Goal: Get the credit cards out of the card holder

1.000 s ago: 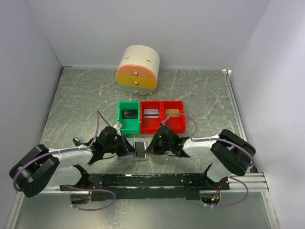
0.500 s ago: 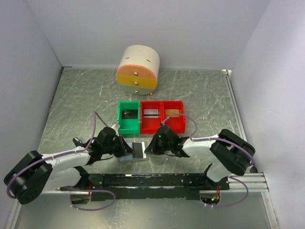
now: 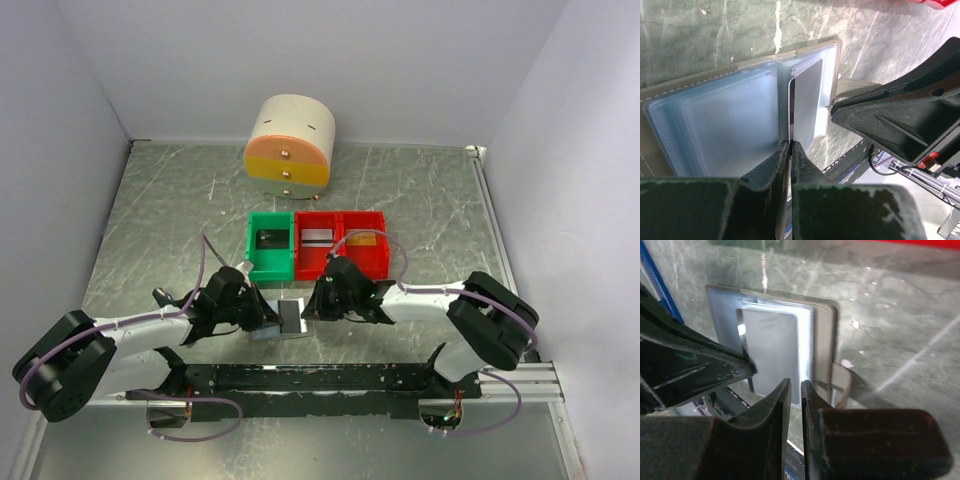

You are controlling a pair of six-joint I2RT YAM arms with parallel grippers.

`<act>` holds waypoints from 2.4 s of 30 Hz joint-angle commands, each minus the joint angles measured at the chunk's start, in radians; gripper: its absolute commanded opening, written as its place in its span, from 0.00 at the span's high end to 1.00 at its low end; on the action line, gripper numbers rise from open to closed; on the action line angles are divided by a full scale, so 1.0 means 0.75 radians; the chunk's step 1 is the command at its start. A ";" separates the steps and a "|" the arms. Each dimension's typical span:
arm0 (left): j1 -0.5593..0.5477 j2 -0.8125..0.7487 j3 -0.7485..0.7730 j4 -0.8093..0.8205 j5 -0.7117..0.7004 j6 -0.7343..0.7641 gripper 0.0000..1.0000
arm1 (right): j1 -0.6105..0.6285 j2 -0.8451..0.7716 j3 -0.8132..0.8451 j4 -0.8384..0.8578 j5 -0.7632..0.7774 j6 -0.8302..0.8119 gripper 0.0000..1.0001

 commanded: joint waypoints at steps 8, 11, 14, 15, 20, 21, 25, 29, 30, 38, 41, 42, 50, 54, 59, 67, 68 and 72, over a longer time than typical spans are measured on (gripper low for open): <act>0.009 -0.003 0.013 0.000 0.010 0.020 0.83 | 0.010 0.170 0.087 0.042 -0.059 -0.023 0.84; 0.009 -0.011 0.014 0.000 0.011 0.020 0.73 | 0.008 0.208 0.101 -0.072 0.014 -0.009 0.84; 0.009 -0.027 0.014 0.010 0.008 0.020 0.68 | 0.008 0.207 0.065 -0.063 0.017 0.010 0.84; 0.009 -0.034 0.014 0.011 0.007 0.018 0.68 | 0.007 0.201 0.046 -0.050 0.015 0.020 0.84; 0.010 -0.075 0.004 -0.002 -0.027 -0.011 0.73 | 0.007 0.194 0.024 -0.060 0.030 0.031 0.84; 0.009 -0.085 -0.001 -0.004 -0.035 -0.019 0.74 | 0.008 0.196 0.025 -0.064 0.033 0.031 0.84; 0.009 -0.110 -0.013 -0.025 -0.055 -0.040 0.81 | 0.008 0.204 0.028 -0.071 0.035 0.031 0.84; 0.010 -0.124 -0.015 -0.059 -0.070 -0.047 0.84 | 0.005 0.211 0.029 -0.081 0.043 0.030 0.84; 0.010 -0.129 -0.014 -0.072 -0.075 -0.048 0.84 | 0.005 0.214 0.030 -0.083 0.044 0.029 0.84; 0.009 -0.182 0.019 -0.224 -0.133 -0.029 0.88 | -0.001 0.214 0.034 -0.094 0.047 0.025 0.84; 0.009 -0.176 0.047 -0.308 -0.166 -0.012 0.89 | -0.002 0.207 0.036 -0.097 0.047 0.018 0.84; 0.009 -0.168 0.058 -0.332 -0.172 -0.002 0.90 | -0.003 0.204 0.038 -0.098 0.045 0.015 0.84; 0.010 -0.130 0.055 -0.241 -0.119 0.008 0.88 | -0.004 0.071 0.106 -0.142 0.052 -0.086 0.83; 0.009 -0.098 0.076 -0.241 -0.104 0.041 0.86 | -0.006 -0.021 0.166 -0.194 0.076 -0.145 0.81; 0.010 -0.040 0.097 -0.212 -0.077 0.066 0.86 | 0.013 0.019 0.240 -0.089 -0.040 -0.161 0.80; 0.009 -0.067 0.070 -0.188 -0.069 0.036 0.84 | 0.035 0.260 0.285 -0.191 0.045 -0.077 0.80; 0.009 -0.072 0.068 -0.190 -0.069 0.036 0.83 | 0.035 0.263 0.270 -0.194 0.050 -0.069 0.80; 0.009 -0.072 0.046 -0.144 -0.054 0.018 0.81 | 0.033 0.241 0.168 -0.152 0.054 -0.025 0.80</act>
